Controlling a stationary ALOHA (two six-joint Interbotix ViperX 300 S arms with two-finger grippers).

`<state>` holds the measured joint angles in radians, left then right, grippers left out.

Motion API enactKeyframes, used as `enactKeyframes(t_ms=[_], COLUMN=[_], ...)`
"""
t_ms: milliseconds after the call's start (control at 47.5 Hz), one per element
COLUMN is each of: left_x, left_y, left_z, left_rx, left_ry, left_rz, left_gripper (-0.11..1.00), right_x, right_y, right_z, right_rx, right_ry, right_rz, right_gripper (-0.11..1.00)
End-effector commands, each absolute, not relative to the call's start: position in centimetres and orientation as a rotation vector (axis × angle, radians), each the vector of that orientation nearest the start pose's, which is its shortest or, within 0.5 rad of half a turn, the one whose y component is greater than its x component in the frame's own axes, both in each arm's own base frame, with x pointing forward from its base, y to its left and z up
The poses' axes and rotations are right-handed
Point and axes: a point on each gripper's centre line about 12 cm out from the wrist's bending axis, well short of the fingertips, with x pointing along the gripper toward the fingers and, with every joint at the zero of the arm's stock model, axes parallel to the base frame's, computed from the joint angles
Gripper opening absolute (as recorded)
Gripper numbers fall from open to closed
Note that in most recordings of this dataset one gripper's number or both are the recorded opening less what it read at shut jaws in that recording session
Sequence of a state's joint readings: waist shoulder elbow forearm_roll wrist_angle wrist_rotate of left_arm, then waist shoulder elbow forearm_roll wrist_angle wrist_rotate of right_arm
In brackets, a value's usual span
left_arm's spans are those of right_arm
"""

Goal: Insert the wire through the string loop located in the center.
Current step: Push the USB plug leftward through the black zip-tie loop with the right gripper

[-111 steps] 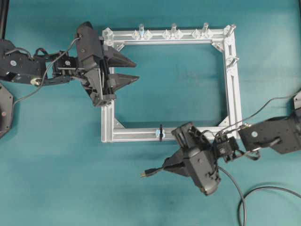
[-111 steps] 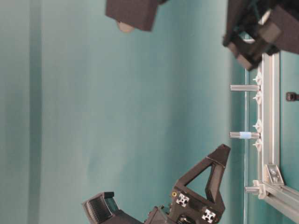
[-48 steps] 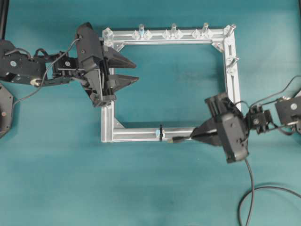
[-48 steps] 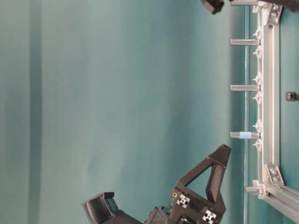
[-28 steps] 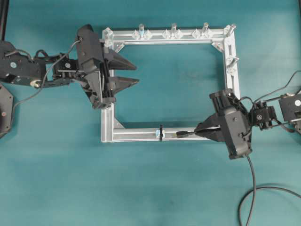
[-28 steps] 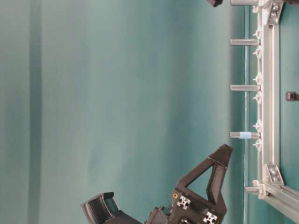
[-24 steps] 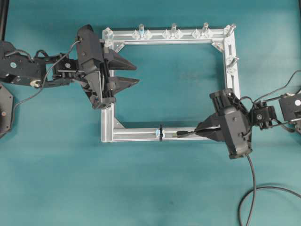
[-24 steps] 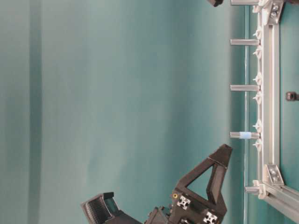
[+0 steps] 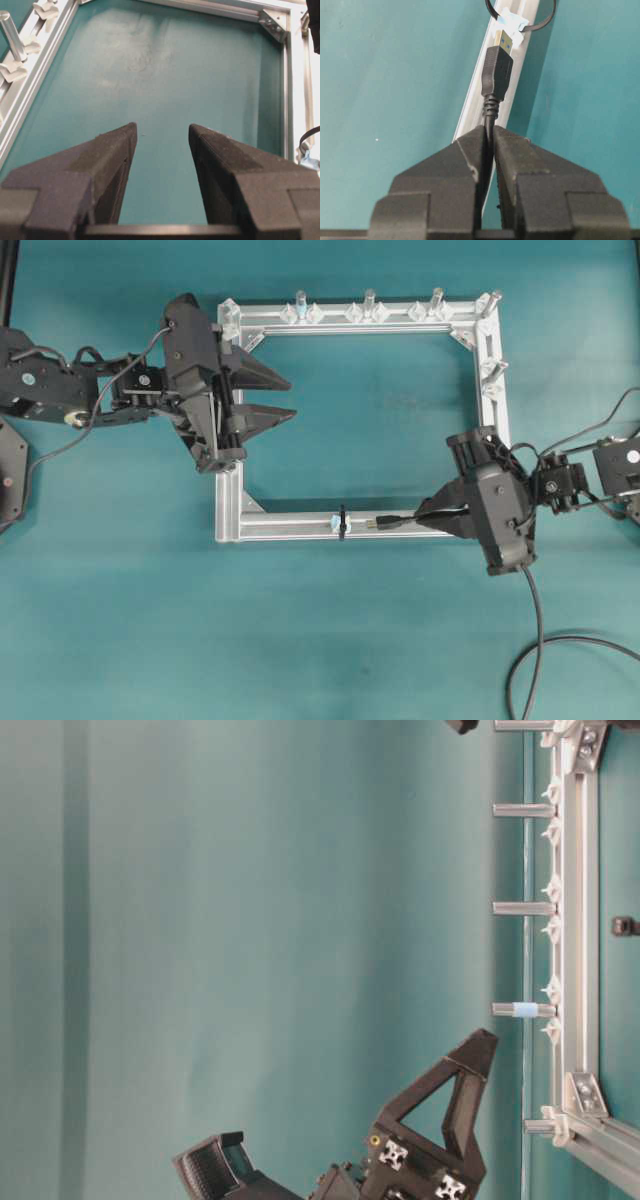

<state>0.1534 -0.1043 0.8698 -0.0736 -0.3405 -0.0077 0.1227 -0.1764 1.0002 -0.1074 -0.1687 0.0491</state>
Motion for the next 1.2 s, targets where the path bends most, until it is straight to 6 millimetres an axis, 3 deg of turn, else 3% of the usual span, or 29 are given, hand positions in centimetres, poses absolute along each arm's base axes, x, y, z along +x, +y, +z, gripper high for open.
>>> enactKeyframes(t_ms=[0,716,1179], left_x=[35.0,35.0,35.0], left_y=[5.5,5.5,5.5], left_z=[18.8,18.8,18.7], left_rx=[-0.097,-0.097,-0.097], left_ry=[0.379,0.379,0.382], left_rz=[0.185,0.185,0.185], left_gripper=[0.49,0.49,0.49], right_x=[30.3,30.8,33.8], right_y=[3.9,3.7,3.6], right_z=[14.8,14.7,14.4], right_rx=[-0.085,-0.082,-0.077], right_ry=[0.621,0.626,0.621], right_rz=[0.151,0.144,0.132], right_gripper=[0.07,0.07,0.07])
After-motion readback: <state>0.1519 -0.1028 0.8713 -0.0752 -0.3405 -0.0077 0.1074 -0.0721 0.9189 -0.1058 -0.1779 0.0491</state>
